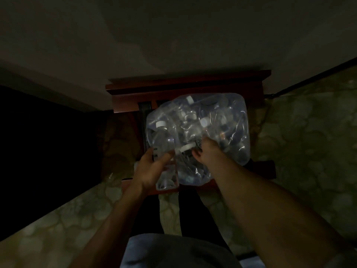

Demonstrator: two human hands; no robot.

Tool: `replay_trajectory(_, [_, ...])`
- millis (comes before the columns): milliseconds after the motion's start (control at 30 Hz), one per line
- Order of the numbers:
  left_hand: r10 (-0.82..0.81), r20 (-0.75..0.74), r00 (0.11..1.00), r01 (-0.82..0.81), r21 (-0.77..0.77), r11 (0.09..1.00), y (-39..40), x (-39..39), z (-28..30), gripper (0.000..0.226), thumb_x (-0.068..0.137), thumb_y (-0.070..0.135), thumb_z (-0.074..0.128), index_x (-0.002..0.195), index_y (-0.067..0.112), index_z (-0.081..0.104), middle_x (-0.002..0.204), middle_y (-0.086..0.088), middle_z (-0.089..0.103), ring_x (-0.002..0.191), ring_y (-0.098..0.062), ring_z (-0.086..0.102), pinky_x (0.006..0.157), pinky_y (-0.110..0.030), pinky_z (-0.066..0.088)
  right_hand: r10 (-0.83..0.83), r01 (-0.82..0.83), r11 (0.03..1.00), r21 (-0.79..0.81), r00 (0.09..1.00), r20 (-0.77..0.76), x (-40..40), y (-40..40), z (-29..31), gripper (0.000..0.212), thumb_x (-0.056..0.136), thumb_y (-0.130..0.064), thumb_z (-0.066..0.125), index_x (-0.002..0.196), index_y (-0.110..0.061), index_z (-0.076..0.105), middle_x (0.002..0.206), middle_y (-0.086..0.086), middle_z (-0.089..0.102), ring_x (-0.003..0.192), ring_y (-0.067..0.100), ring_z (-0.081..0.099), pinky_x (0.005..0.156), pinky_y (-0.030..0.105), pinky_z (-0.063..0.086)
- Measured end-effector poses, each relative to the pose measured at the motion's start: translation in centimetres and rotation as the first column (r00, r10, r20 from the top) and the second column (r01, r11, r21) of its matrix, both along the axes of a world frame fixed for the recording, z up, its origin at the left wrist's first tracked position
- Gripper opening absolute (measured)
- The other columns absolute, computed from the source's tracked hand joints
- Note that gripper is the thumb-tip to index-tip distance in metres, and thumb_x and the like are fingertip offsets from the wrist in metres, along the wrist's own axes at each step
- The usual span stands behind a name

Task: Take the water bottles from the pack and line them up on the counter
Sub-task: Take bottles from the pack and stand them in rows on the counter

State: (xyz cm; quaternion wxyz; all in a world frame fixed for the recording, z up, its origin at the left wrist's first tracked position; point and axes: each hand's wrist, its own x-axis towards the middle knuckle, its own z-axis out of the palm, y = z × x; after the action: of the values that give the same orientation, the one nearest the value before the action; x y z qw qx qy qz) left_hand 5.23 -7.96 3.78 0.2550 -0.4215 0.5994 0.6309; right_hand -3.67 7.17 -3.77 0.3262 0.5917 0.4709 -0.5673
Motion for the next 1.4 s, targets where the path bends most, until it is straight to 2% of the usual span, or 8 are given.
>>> replay_trajectory(200, [-0.007,-0.017,1.0,0.007,-0.011,1.0,0.7,0.2,-0.3,0.046,0.083,0.036,0.074,0.123,0.017,0.061,0.108,-0.007,0.074,0.096,-0.026,0.073,0.09,-0.049,0.057,-0.165,0.163,0.983,-0.085,0.986,-0.009,0.3,-0.1,1.3,0.007,0.093,-0.007,0.059,0.093,-0.002,0.054,0.106,0.018,0.05,0.1,0.031,0.052,0.08,0.032,0.056])
replay_trajectory(300, [-0.012,0.003,1.0,0.012,-0.005,1.0,1.0,0.5,-0.5,0.06,0.078,0.04,0.078,0.129,0.017,0.058,0.112,-0.01,0.073,0.097,-0.028,0.072,0.09,-0.05,0.057,-0.203,0.194,0.974,-0.121,0.976,-0.072,1.6,-0.6,2.0,0.033,0.095,-0.002,0.052,0.128,-0.002,0.05,0.128,0.017,0.046,0.108,0.026,0.05,0.078,0.028,0.055])
replay_trajectory(433, [-0.031,0.014,0.999,0.031,-0.022,0.999,1.3,0.8,-0.5,0.081,0.055,0.062,0.077,0.124,0.023,0.061,0.11,-0.006,0.074,0.096,-0.027,0.073,0.09,-0.05,0.057,-0.19,0.185,0.981,-0.059,0.978,-0.084,4.2,-0.8,3.3,0.044,0.088,-0.01,0.066,0.13,-0.01,0.053,0.127,0.011,0.055,0.101,0.017,0.058,0.06,0.02,0.051])
replay_trajectory(633, [-0.003,-0.003,1.0,0.003,-0.015,1.0,1.7,0.6,-0.3,0.065,0.075,0.042,0.079,0.128,0.012,0.058,0.116,-0.013,0.071,0.1,-0.031,0.071,0.09,-0.053,0.056,0.082,-0.082,0.994,-0.076,0.997,0.001,5.5,1.0,5.1,0.017,0.082,-0.027,0.073,0.086,-0.019,0.059,0.076,-0.001,0.055,0.055,0.005,0.044,0.031,0.012,0.031])
replay_trajectory(867, [0.007,-0.013,1.0,-0.007,0.0,1.0,2.8,0.2,0.9,0.062,0.078,0.042,0.078,0.126,0.008,0.059,0.113,-0.017,0.071,0.097,-0.034,0.071,0.091,-0.053,0.056,0.166,-0.16,0.97,-0.183,0.986,0.018,5.1,2.5,8.7,0.026,0.074,-0.038,0.075,0.087,-0.019,0.064,0.085,0.001,0.06,0.056,0.008,0.048,0.034,0.014,0.033])
replay_trajectory(1033, [0.053,-0.055,0.997,-0.051,0.027,0.998,3.4,0.3,2.6,0.035,0.082,0.038,0.074,0.106,0.014,0.068,0.081,-0.005,0.078,0.074,-0.023,0.077,0.064,-0.035,0.059,0.269,-0.263,0.94,-0.219,0.963,-0.002,5.2,2.7,12.1,0.033,0.071,-0.04,0.075,0.091,-0.017,0.064,0.09,0.004,0.062,0.056,0.01,0.05,0.036,0.015,0.035])
replay_trajectory(1167, [0.072,-0.084,0.994,-0.072,0.007,0.997,2.8,0.7,4.5,0.047,0.081,0.049,0.072,0.108,0.011,0.069,0.079,-0.002,0.078,0.069,-0.016,0.076,0.053,-0.026,0.055,0.307,-0.317,0.922,-0.222,0.948,-0.082,5.6,2.3,14.8,0.033,0.072,-0.039,0.077,0.093,-0.015,0.066,0.083,0.007,0.068,0.053,0.013,0.06,0.039,0.015,0.037])
replay_trajectory(1400, [0.135,-0.126,0.983,-0.127,0.065,0.99,0.6,0.4,8.1,0.078,0.076,0.056,0.073,0.133,0.006,0.054,0.115,-0.015,0.069,0.099,-0.03,0.07,0.084,-0.049,0.058,0.254,-0.332,0.919,-0.211,0.91,-0.327,6.6,0.6,19.1,0.023,0.08,-0.024,0.075,0.098,-0.014,0.066,0.09,0.009,0.072,0.076,0.02,0.069,0.06,0.026,0.059])
